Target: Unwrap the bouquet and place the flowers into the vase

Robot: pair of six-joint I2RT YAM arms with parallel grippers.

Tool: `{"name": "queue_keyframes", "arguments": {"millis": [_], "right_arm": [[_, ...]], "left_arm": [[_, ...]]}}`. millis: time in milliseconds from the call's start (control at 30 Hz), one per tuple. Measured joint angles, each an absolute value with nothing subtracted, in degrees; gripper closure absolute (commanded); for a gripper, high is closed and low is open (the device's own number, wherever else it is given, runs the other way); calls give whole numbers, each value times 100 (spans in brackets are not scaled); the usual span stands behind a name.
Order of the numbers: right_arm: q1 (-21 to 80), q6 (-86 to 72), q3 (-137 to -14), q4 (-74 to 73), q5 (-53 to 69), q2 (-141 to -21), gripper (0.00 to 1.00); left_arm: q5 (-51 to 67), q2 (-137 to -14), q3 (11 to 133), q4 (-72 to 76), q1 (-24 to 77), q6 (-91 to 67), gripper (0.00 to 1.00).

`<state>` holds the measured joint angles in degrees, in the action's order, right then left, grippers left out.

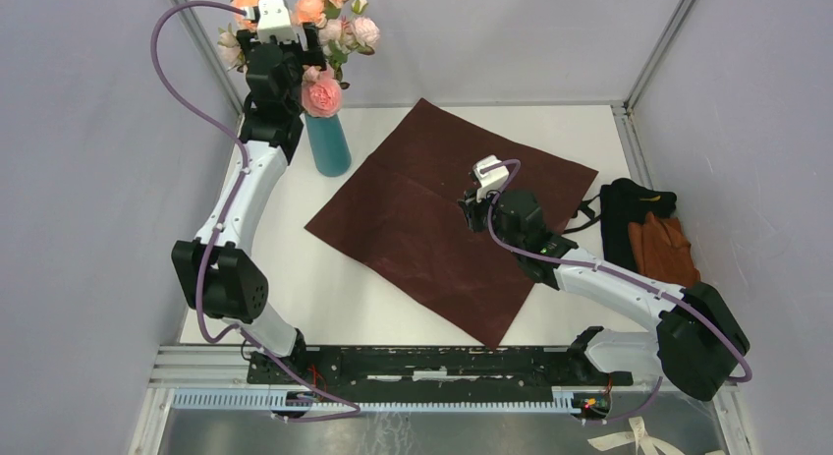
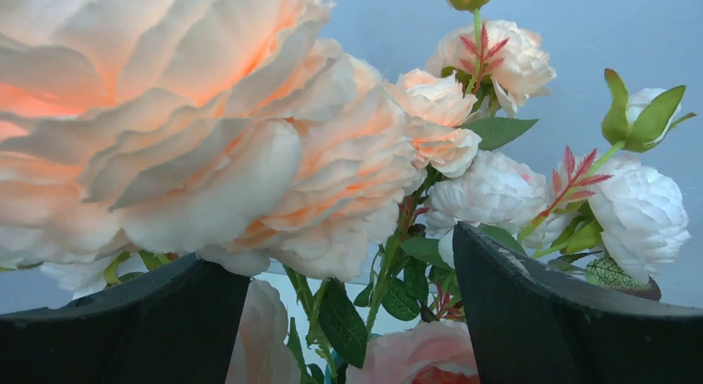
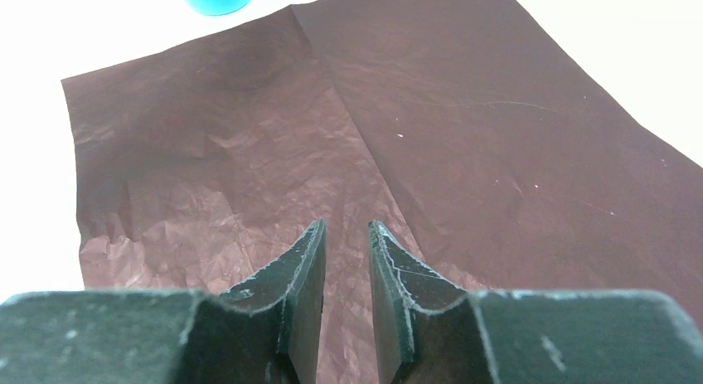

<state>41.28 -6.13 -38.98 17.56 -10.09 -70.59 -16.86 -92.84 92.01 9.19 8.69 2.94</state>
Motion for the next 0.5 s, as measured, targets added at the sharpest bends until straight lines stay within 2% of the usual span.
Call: {"name": "queue_keyframes", "arguments": {"millis": [33, 133, 300, 500], "right_arm": [[4128, -613, -3898, 1756, -1004, -7059, 69], [4128, -613, -3898, 1756, -991, -7059, 69], [4128, -613, -3898, 1761, -989, -7059, 69], [4128, -615, -3898, 1841, -972, -7109, 69]], "left_arm": [[-1688, -9290, 9238, 882, 869, 294, 18], [-1706, -9404, 9509, 738, 869, 292, 19], [-1704, -9800, 10302, 244, 869, 268, 16], [-1747, -10036, 11087, -611, 869, 150, 16]]}}
